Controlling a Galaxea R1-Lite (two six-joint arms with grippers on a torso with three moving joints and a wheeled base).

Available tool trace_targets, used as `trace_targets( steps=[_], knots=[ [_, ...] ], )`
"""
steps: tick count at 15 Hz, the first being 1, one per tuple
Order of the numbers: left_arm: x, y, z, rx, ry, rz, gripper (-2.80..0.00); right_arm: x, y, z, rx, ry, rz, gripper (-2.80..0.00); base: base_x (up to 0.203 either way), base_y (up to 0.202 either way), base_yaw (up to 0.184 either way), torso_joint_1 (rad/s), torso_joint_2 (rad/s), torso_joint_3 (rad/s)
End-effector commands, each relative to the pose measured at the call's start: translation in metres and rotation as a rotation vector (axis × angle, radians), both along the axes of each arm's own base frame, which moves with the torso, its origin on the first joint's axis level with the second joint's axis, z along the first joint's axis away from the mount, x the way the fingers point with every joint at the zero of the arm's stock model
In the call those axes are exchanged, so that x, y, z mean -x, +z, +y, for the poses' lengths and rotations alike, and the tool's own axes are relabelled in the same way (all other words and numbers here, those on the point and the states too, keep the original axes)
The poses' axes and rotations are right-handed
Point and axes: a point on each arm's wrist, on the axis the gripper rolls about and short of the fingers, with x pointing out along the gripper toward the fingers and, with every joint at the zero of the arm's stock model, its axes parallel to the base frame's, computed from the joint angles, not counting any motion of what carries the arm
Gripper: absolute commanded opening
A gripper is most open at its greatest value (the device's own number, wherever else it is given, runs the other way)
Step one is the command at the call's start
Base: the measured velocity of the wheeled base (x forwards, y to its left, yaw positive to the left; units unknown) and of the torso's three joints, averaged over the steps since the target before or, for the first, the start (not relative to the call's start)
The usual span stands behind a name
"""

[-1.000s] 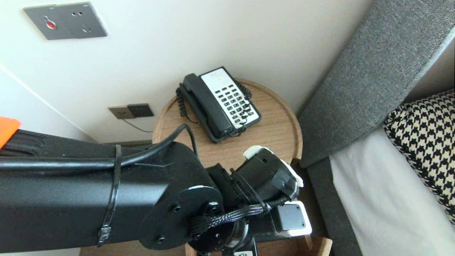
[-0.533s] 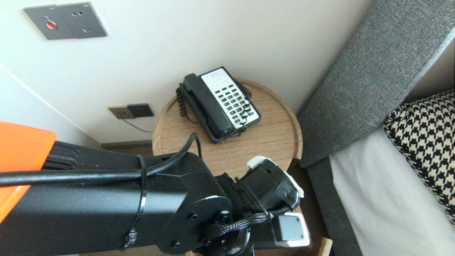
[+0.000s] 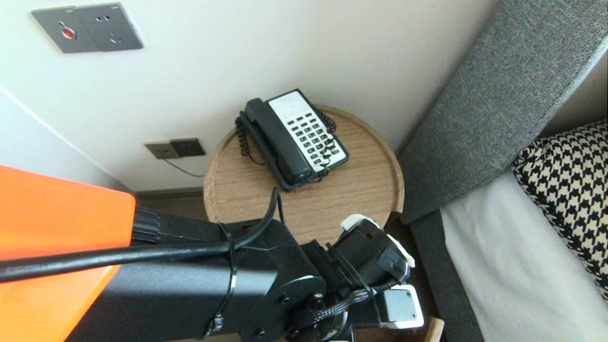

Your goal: Put the remote controls on the table in the drawer one by one

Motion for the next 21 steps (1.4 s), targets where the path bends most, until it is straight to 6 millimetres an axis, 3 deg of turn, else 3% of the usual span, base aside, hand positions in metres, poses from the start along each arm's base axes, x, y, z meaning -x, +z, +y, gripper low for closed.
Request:
trace_targets(
  steps=[1, 13, 21],
  knots=[
    [-0.002, -0.007, -0.001, -0.026, 0.004, -0.029, -2.8, 0.0, 0.0, 0.0, 0.0, 0.0, -0.006, -2.8, 0.0, 0.0, 0.0, 0.0, 0.0, 0.0],
    [-0.011, -0.031, -0.008, -0.083, 0.114, -0.199, -2.8, 0.001, 0.0, 0.0, 0.0, 0.0, -0.007, -2.8, 0.0, 0.0, 0.0, 0.0, 0.0, 0.0],
    [-0.016, -0.035, -0.019, -0.11, 0.1, -0.241, -2.8, 0.001, 0.0, 0.0, 0.0, 0.0, -0.007, -2.8, 0.0, 0.0, 0.0, 0.0, 0.0, 0.0]
  ],
)
